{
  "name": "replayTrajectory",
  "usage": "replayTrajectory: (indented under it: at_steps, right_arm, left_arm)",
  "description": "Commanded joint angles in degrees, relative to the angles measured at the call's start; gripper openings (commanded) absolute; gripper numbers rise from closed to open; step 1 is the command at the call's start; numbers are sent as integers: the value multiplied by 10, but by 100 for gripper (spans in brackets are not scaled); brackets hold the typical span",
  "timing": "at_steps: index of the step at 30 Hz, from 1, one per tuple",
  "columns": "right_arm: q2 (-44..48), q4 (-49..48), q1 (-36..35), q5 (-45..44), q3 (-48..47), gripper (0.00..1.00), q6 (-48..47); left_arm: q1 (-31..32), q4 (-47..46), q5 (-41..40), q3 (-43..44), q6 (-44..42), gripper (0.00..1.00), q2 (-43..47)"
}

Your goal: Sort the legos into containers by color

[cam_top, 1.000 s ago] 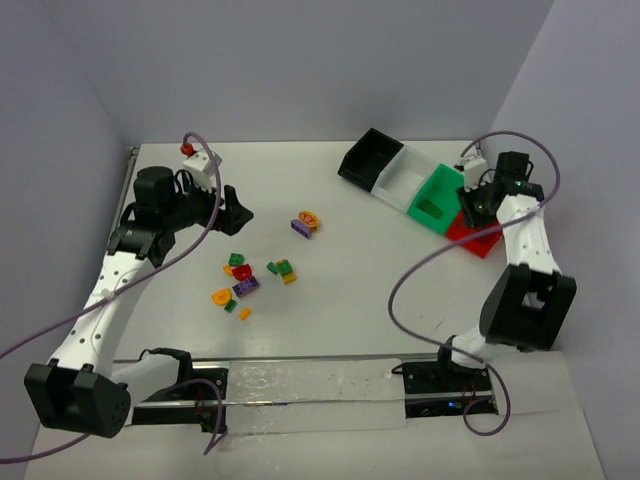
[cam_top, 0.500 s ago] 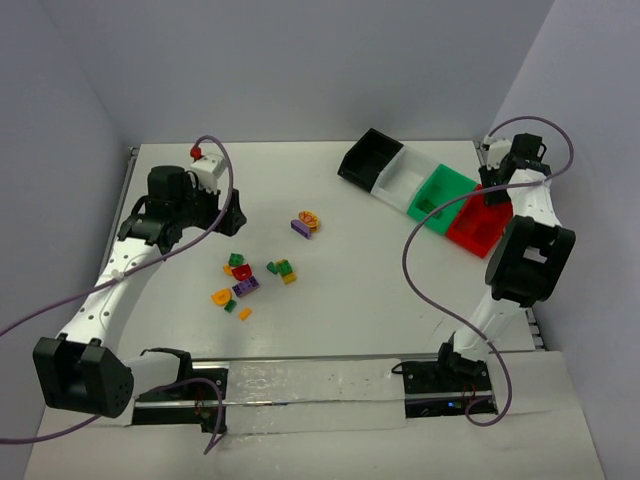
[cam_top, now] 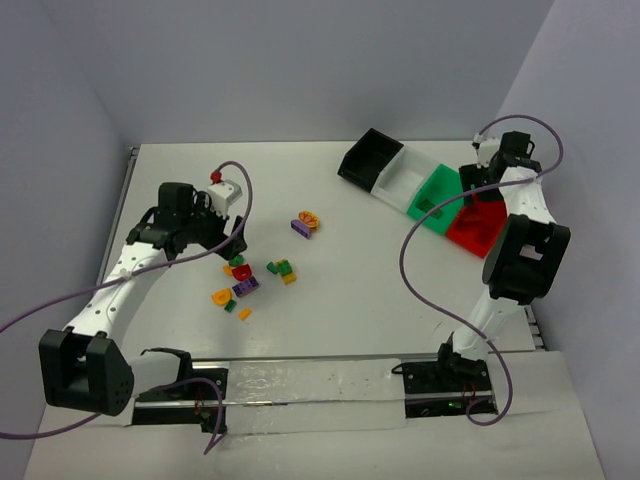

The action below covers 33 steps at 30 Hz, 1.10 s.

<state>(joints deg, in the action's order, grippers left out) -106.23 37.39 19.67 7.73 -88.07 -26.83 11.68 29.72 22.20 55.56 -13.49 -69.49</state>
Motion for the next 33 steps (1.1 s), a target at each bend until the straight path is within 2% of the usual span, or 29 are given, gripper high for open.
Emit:
replayTrajectory:
  at_steps: [1,2,4,5,9,14,17,19,29,33]
  right_arm:
    - [80,12,-41,31,-14,81,21]
    - [95,15,-53,39,-12,83,26]
    - [125,24,-70,63,-7,98,39]
    - [126,26,-80,64,-7,100,46]
    - [168,31,-124,89,7,100,74]
    - [201,37,-170,108,26,100,102]
    - [205,41,-180,113,26,100,106]
    - [209,44,-182,113,26,100,106]
    - [214,56,-189,120,23,100,107]
    - [216,60,-191,118,22,100,107]
  left_arm:
    - [3,25,53,-29,-103,91,13]
    - [3,23,50,-37,-111,89,13]
    - [3,25,54,-43,-125,81,8]
    - [3,26,58,-48,-131,80,8]
    - [4,-3,34,-72,-127,76,0]
    - [10,-14,27,-76,-123,52,-37]
    - [14,-18,14,-79,-127,41,-56]
    - [14,-12,6,-79,-127,37,-73]
    - [14,-31,-26,-86,-110,47,-114]
    - [14,-37,-28,-81,-107,48,-135]
